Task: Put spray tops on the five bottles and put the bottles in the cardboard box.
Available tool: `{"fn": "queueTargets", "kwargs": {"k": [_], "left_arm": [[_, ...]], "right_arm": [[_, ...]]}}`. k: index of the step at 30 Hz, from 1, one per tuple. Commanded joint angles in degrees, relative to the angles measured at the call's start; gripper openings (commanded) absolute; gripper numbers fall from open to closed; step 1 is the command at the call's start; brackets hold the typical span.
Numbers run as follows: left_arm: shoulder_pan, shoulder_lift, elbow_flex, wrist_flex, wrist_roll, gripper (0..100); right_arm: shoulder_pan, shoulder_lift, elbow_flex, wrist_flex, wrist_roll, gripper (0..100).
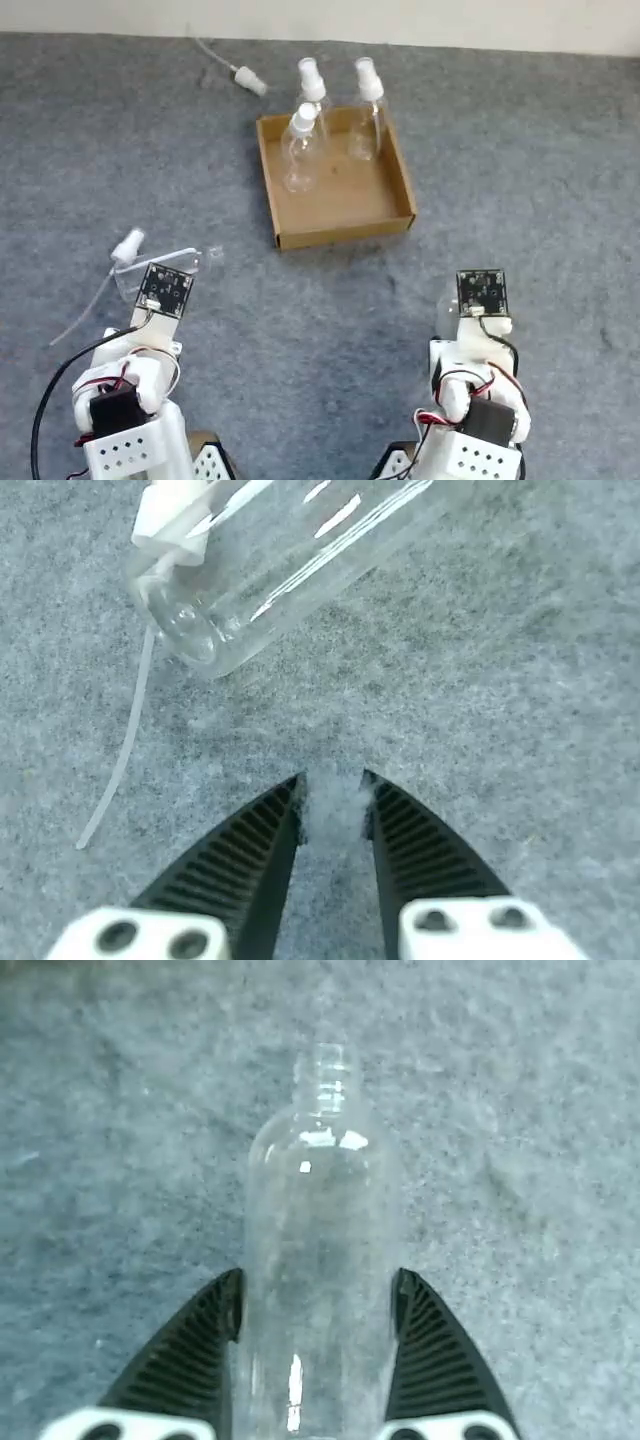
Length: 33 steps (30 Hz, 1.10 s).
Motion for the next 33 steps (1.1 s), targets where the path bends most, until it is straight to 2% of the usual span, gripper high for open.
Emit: {"fn": "queueTargets", "kwargs": {"k": [1,4,11,21,24,28,31,33], "left_arm": [[-1.0,0.0,1.1,1.6,0.1,6],[0.0,0.0,1.1,1.6,0.1,6],[8.1,0.0,1.1,1.6,0.1,6],[8.8,0.0,1.1,-0.2,0.2,6],[7.4,0.0,1.0,-6.4,-0.4,6],[3.5,0.0,-0.3,-11.2,-4.9,6],[-0.4,0.4,-6.6,-10.2,-5.2,6],[-1.7,0.6,-13.4,-6.0,-6.5,8]], "right_arm": [[-1.0,0.4,8.6,0.0,-0.4,0.3],[-1.0,0.4,8.6,0.0,-0.4,0.3],[-1.2,0.3,8.6,0.0,-0.3,0.3],[-1.2,0.3,8.6,0.0,-0.3,0.3],[-1.0,0.3,8.6,0.0,-0.3,0.3],[-1.0,0.3,8.6,0.3,-0.3,0.3],[-1.0,0.3,8.6,0.3,-0.3,0.3],[-1.0,0.3,8.6,0.4,-0.3,0.3]]}}
